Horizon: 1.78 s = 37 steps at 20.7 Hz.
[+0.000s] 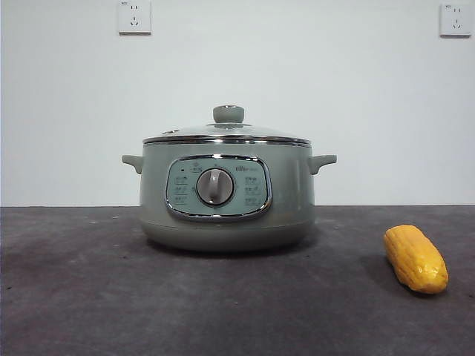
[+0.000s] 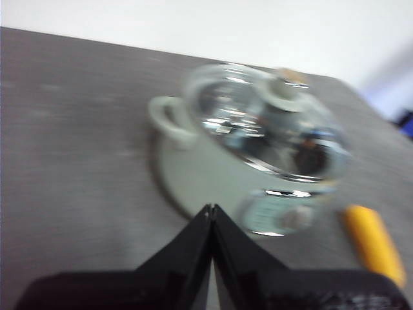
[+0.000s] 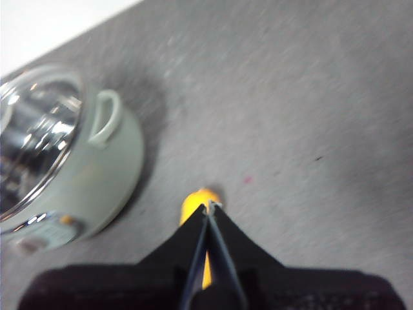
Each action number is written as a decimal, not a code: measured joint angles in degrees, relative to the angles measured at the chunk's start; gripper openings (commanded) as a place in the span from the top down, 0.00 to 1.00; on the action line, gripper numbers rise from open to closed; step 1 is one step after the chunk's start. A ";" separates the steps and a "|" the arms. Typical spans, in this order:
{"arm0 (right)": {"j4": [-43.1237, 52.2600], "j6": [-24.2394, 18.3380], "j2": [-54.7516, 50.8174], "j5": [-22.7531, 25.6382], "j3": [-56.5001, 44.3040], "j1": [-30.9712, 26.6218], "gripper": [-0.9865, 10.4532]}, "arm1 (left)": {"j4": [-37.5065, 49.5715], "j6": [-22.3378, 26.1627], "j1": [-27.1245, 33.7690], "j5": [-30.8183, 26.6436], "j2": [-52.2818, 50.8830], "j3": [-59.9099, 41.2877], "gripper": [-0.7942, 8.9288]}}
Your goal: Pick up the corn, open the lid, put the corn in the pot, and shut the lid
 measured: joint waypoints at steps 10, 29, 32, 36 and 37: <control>-9.11 -1.49 22.08 -8.00 8.92 6.47 0.52 | -9.99 -0.92 -0.68 14.78 11.32 8.24 0.92; -1.95 -1.05 55.06 10.36 13.46 20.65 0.53 | -14.69 0.63 -2.82 14.29 12.72 8.24 0.92; -0.94 -1.07 56.06 10.69 14.19 20.94 0.53 | -14.78 0.90 -2.82 14.27 12.74 8.24 0.92; -1.31 -1.07 57.55 11.47 14.51 20.96 0.60 | -14.80 1.16 -2.82 14.27 12.79 8.24 0.92; -1.51 -1.09 57.99 11.47 14.51 21.00 0.60 | -14.78 1.22 -2.82 14.27 12.79 8.24 0.92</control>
